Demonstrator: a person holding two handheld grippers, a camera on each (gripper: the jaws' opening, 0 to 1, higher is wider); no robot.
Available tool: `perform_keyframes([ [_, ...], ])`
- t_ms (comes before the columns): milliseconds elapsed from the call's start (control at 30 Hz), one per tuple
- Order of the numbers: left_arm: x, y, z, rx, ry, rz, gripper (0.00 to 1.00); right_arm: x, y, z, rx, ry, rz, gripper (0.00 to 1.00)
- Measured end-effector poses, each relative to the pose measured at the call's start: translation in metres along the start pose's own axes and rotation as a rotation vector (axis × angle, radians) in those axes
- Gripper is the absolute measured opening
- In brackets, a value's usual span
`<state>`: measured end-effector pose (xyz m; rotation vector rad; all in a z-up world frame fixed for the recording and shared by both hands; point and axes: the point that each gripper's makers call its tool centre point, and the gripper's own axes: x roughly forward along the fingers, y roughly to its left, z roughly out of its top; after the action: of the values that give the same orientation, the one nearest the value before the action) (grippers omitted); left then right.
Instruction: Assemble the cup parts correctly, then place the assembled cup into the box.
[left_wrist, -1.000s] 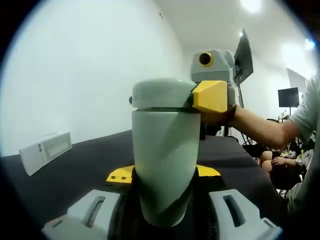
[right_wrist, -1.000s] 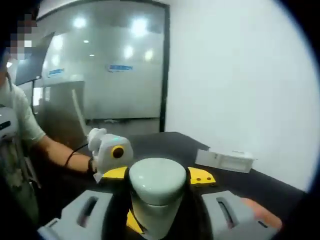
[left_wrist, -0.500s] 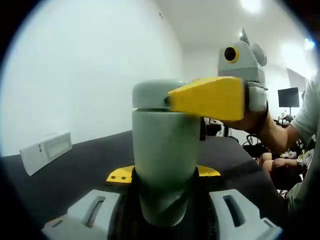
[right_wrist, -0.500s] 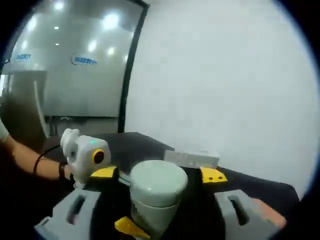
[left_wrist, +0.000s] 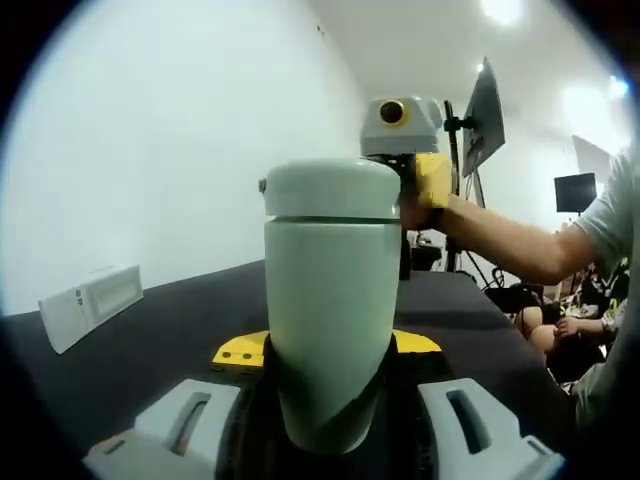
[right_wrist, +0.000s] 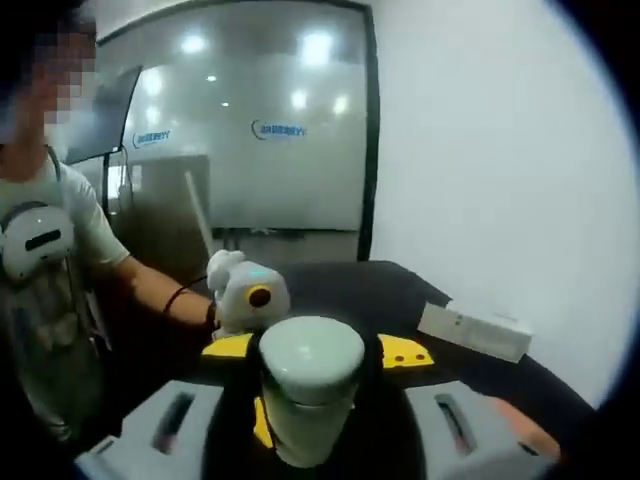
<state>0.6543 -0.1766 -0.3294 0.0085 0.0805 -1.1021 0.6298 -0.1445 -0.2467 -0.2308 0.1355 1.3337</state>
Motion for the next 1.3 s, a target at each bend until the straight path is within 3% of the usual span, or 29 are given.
perform_keyframes([
  [67,0.000,0.000,0.000,-0.006,0.000,-0.007,0.39,0.000,0.001,0.005,0.004,-0.014,-0.004,0.39],
  [200,0.000,0.001,0.000,-0.004,0.002,0.001,0.39,-0.001,-0.002,0.006,0.033,-0.021,-0.098,0.39],
  [367,0.002,0.001,0.000,0.000,0.006,0.003,0.39,-0.007,-0.006,0.004,0.044,-0.020,-0.297,0.39],
  [667,0.002,0.002,0.000,-0.001,0.008,0.015,0.39,-0.016,-0.020,0.001,0.109,-0.019,-0.719,0.39],
  [700,0.002,0.002,0.000,0.001,0.010,0.015,0.39,-0.016,-0.020,0.001,0.099,-0.020,-0.740,0.39],
  [833,0.000,0.002,0.000,0.002,0.006,0.013,0.39,-0.012,-0.019,0.001,0.022,-0.022,-0.644,0.42],
  [867,0.000,0.001,0.000,0.002,0.006,0.011,0.39,-0.012,-0.018,-0.001,0.029,-0.012,-0.606,0.46],
  [933,0.001,0.000,0.000,0.008,0.008,0.009,0.39,-0.014,-0.020,0.003,0.097,-0.042,-0.484,0.58],
  [967,0.002,0.000,0.000,0.008,0.009,0.008,0.39,-0.014,-0.011,0.006,0.066,-0.048,-0.360,0.57],
  [1000,0.002,0.000,0.000,0.008,0.009,0.007,0.39,-0.016,-0.013,0.012,0.106,-0.092,-0.341,0.57],
  [1033,0.002,0.000,0.000,0.006,0.010,0.006,0.39,-0.019,-0.013,0.019,0.102,-0.126,-0.278,0.55],
  [1067,0.002,0.001,0.000,0.005,0.011,0.004,0.39,-0.019,-0.001,0.017,0.038,-0.114,-0.149,0.52],
  [1133,0.001,0.001,0.000,0.004,0.011,0.003,0.39,-0.019,0.001,0.021,-0.028,-0.147,-0.056,0.53],
  [1167,0.001,0.000,0.000,0.005,0.011,0.002,0.39,-0.018,0.005,0.013,-0.021,-0.098,-0.002,0.51],
  [1200,0.001,0.000,0.000,0.005,0.012,0.003,0.39,-0.014,-0.003,0.009,0.055,-0.065,-0.029,0.52],
  [1300,0.001,0.001,0.000,0.005,0.012,0.001,0.39,-0.001,-0.003,0.001,-0.003,-0.003,-0.025,0.43],
])
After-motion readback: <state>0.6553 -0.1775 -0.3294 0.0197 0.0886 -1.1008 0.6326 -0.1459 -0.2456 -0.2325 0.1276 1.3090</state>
